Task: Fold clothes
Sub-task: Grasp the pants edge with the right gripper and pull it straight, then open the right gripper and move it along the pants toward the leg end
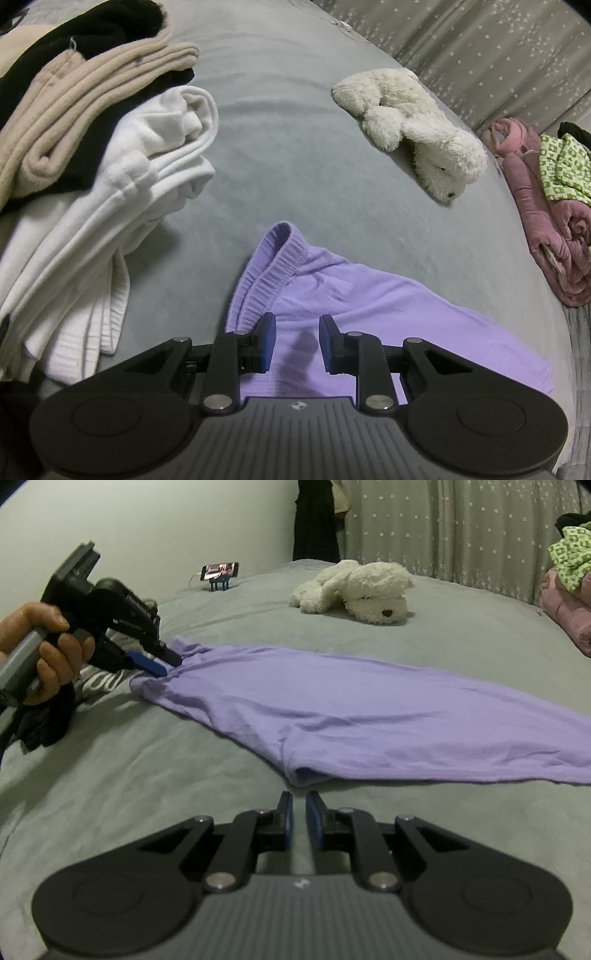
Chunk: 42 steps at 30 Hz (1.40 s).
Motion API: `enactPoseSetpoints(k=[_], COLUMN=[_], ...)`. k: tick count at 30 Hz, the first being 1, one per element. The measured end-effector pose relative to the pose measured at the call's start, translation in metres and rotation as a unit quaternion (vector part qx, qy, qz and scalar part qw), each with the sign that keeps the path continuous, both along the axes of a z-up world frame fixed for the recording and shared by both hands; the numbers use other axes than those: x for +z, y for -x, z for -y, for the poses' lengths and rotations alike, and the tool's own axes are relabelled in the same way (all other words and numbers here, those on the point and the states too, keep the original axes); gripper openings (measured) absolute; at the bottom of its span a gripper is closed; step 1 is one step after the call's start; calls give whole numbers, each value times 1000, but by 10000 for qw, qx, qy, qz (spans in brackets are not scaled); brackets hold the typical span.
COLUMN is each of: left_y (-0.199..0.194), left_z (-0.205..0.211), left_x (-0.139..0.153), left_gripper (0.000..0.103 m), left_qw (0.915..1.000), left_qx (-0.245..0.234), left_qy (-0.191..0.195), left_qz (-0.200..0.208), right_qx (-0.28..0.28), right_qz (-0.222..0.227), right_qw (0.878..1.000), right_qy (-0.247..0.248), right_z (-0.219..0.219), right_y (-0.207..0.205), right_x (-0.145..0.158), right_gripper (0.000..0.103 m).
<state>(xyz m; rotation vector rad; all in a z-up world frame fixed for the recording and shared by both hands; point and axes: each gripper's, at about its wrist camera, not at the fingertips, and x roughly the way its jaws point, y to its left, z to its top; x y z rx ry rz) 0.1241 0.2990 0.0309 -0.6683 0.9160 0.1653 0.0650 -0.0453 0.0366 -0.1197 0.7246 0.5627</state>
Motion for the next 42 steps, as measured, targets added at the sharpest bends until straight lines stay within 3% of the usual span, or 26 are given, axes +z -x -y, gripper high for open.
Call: enactPoseSetpoints(k=[14, 29, 33, 42], left_y=[0, -1, -1, 0], left_z=[0, 0, 0, 1], left_x=[0, 0, 0, 0], left_gripper=[23, 23, 23, 23], left_qw=[10000, 10000, 10000, 9999], left_qx=[-29, -44, -52, -63], left_qy=[-63, -52, -62, -97], left_qz=[-20, -22, -24, -32], right_qx=[-316, -569, -638, -1351], right_qz=[472, -90, -106, -117], right_qw=[9980, 9982, 9978, 9908], right_qy=[-294, 189, 115, 50], right_z=[-1, -49, -38, 20], right_y=[-17, -73, -71, -82], right_x=[35, -5, -8, -11], right_gripper=[12, 17, 18, 18])
